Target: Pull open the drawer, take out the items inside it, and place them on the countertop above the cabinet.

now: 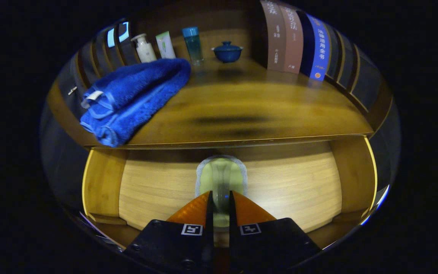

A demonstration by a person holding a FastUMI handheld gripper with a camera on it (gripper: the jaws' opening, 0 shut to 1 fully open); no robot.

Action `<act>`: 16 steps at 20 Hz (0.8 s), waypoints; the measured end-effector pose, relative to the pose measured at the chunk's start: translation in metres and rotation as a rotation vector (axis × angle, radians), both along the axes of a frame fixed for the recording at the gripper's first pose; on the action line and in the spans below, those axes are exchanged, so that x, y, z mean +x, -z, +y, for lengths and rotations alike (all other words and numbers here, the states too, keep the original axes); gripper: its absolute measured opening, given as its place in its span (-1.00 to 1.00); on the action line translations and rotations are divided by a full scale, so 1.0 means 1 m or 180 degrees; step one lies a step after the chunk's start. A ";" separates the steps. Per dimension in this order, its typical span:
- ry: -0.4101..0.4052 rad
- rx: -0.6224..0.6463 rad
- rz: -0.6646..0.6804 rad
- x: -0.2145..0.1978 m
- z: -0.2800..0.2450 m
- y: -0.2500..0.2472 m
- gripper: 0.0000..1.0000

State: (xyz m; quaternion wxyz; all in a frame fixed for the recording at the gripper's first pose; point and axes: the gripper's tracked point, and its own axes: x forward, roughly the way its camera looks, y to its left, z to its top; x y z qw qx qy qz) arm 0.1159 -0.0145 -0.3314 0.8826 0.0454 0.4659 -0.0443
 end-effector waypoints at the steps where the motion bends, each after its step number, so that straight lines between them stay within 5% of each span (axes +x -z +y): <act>1: -0.0007 -0.0021 -0.0128 -0.004 0.000 -0.016 -0.59; 9: 0.0001 -0.0042 -0.0793 0.002 0.002 -0.111 -0.59; 16: 0.0002 0.0025 -0.0976 0.083 -0.006 -0.136 -0.60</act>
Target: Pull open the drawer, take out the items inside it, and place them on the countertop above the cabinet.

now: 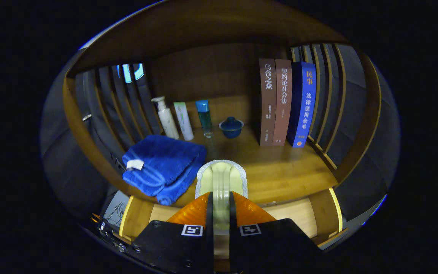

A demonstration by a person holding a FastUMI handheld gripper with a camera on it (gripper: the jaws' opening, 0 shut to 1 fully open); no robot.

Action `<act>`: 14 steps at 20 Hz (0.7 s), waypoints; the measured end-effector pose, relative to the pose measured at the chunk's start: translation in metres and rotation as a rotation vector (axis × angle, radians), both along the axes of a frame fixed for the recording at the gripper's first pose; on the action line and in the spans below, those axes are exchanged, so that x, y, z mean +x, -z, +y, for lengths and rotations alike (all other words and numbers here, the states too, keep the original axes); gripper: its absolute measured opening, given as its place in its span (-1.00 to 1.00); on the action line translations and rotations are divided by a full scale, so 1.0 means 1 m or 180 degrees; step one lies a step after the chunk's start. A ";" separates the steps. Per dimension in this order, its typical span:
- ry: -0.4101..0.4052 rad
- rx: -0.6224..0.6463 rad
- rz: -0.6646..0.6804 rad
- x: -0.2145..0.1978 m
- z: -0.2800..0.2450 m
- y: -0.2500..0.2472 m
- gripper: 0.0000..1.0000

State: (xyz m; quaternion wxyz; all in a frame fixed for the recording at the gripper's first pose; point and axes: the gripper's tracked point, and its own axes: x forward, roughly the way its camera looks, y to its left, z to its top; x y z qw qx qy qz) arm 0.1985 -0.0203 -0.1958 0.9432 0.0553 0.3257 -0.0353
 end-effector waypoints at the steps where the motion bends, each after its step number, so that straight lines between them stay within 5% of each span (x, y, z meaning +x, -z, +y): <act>1: -0.0008 0.0035 0.0030 0.013 0.000 0.002 -0.60; 8: 0.0046 0.0033 0.0377 0.080 -0.012 0.036 -0.60; 14: 0.0057 -0.0026 0.0542 0.096 -0.013 0.049 -0.51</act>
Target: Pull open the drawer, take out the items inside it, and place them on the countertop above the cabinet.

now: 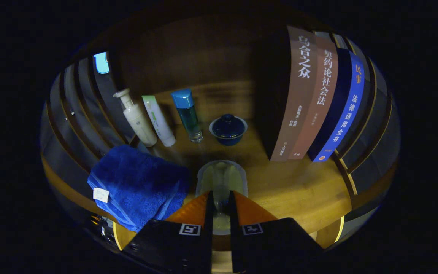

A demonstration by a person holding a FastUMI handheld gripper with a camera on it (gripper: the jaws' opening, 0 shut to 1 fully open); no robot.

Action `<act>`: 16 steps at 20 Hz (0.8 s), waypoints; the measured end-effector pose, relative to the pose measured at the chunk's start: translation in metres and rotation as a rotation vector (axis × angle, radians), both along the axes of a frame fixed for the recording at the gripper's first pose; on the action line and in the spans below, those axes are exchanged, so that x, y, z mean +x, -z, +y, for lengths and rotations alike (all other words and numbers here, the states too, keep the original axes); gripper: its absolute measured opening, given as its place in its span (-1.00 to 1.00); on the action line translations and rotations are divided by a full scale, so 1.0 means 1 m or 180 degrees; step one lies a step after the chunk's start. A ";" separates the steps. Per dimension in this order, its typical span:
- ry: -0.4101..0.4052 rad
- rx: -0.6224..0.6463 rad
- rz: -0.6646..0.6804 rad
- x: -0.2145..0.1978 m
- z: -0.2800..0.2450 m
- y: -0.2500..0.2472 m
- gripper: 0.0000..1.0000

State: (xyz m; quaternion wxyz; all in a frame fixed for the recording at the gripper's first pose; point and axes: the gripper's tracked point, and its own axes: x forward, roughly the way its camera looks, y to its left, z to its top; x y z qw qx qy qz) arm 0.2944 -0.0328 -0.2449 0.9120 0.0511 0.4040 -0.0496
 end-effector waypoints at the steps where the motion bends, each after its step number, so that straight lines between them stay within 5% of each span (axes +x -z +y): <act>1: 0.0002 0.0031 -0.0048 0.003 0.000 0.002 -0.16; 4: 0.0028 0.0045 -0.0095 0.002 -0.001 -0.001 0.88; 10: 0.0013 0.0077 -0.0291 -0.019 0.009 -0.020 0.99; 16: -0.0101 -0.0019 -0.0995 -0.106 0.031 -0.067 0.98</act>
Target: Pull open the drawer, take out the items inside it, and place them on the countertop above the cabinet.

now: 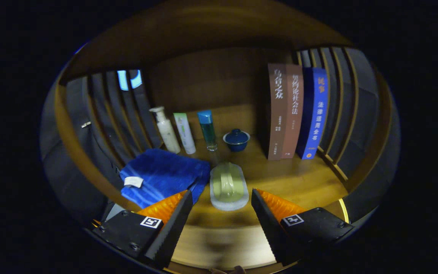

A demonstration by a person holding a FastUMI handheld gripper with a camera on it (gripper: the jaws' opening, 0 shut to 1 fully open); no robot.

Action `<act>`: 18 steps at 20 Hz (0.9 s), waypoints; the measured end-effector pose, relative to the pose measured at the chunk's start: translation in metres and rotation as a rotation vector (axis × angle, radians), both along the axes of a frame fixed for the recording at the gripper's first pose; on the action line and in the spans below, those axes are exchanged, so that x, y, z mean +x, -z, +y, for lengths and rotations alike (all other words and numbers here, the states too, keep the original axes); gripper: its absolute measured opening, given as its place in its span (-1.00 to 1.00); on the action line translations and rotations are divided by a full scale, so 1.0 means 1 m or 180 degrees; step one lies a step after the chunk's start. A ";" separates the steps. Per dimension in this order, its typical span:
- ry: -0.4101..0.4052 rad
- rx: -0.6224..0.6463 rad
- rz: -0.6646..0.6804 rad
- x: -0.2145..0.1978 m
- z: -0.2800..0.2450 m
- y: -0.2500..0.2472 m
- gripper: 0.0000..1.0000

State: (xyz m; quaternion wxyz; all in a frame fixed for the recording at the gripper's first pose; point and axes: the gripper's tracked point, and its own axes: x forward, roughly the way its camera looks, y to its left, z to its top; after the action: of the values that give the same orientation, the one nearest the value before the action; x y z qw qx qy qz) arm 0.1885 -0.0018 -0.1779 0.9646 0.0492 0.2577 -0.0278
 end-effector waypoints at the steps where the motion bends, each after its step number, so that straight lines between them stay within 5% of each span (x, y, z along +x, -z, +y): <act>1: -0.0007 0.0005 -0.0120 -0.016 0.003 -0.006 0.98; 5: 0.0019 0.0014 -0.0561 -0.099 0.010 -0.017 0.98; 10: 0.0048 0.0036 -0.0672 -0.192 0.011 0.034 0.97; 18: 0.0106 0.0038 -0.0556 -0.234 0.008 0.109 0.97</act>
State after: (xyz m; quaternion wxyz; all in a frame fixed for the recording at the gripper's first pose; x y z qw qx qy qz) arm -0.0454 0.0064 -0.2866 0.9825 0.0614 0.1719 -0.0379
